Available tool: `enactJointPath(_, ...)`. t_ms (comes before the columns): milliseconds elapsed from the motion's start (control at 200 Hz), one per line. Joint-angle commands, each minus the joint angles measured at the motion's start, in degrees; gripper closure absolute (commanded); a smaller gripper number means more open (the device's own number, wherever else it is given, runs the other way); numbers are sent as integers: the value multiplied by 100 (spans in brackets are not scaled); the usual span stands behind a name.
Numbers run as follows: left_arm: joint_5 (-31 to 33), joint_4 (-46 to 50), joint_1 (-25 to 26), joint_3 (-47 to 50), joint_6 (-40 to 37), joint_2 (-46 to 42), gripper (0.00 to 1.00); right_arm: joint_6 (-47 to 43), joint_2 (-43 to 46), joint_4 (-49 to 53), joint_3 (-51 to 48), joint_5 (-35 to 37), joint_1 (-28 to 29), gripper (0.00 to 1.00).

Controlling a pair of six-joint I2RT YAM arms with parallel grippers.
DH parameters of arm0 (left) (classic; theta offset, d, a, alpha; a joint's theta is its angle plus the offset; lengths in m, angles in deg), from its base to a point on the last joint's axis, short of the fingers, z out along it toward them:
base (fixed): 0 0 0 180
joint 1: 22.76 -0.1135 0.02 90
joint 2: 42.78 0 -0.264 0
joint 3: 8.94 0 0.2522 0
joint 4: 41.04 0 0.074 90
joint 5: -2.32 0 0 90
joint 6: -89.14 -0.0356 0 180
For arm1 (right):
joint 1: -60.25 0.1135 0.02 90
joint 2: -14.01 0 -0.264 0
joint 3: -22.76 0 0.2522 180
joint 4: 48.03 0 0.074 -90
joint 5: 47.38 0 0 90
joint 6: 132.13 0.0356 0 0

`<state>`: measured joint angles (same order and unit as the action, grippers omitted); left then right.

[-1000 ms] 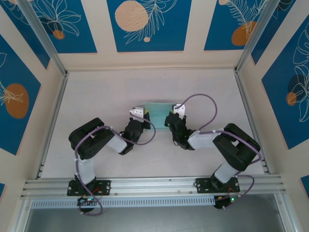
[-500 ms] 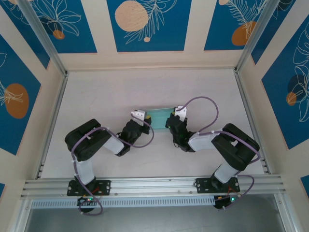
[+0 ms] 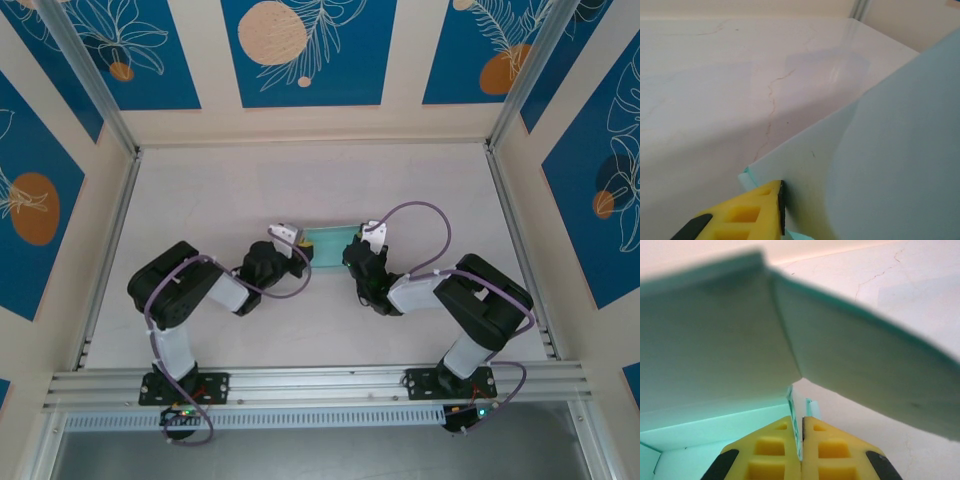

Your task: Fold the paper box

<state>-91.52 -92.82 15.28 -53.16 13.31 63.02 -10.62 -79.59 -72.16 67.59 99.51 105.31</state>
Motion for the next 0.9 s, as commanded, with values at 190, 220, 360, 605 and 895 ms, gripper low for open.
enactJointPath(190, -2765, 744, -261, 80, -213, 165, 59, 240, -320, 1230, -181, -447, 126, 94)
enactJointPath(220, -2864, 750, -258, 114, -246, 143, 53, 253, -323, 1280, -165, -417, 126, 94)
enactJointPath(360, -2867, 762, -259, 340, -332, 17, 45, 421, -334, 1544, -75, -226, 142, 94)
enactJointPath(605, -2780, 377, -563, 769, -76, -252, 45, 527, -352, 1653, -48, -152, 139, 95)
enactJointPath(895, -2515, 866, -858, 1310, -85, -1531, 45, 498, -456, 1475, -79, -255, 133, 95)
